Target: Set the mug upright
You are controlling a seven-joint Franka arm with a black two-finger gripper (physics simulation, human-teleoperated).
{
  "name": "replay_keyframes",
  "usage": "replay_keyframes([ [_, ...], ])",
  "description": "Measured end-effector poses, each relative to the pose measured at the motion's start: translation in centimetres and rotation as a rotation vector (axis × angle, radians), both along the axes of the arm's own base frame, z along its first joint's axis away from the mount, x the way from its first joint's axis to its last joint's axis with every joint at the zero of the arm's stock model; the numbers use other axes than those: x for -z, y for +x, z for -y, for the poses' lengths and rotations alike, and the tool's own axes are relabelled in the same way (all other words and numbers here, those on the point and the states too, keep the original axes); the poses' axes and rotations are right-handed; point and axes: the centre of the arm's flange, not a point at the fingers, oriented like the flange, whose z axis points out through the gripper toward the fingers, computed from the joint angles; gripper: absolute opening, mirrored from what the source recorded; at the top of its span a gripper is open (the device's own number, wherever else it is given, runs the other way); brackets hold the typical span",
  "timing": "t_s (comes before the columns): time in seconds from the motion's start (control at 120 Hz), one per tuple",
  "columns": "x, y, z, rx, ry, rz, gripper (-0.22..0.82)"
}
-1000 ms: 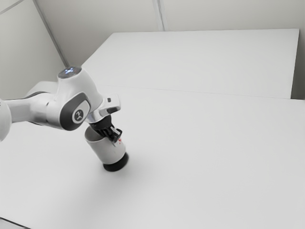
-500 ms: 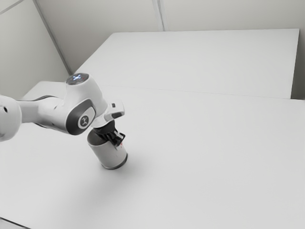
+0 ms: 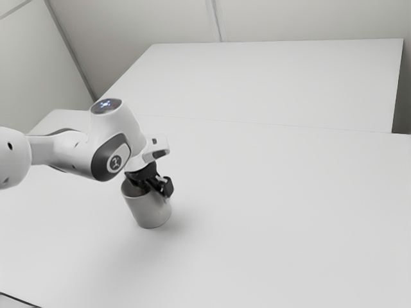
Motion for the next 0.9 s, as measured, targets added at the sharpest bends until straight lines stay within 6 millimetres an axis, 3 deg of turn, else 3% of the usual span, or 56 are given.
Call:
replay_keyframes([
  [0.083,-1.4,0.5,-0.1,-0.003,-0.001,0.023,0.41],
  [0.225,-5.9,2.5,0.1,-0.008,-0.004,0.035,0.51],
  [0.367,-9.2,3.3,0.1,-0.013,-0.003,-0.009,0.55],
  [0.575,-16.0,5.0,0.5,-0.01,-0.004,-0.048,0.59],
  [0.9,-20.7,6.8,0.1,-0.048,0.003,-0.116,0.6],
])
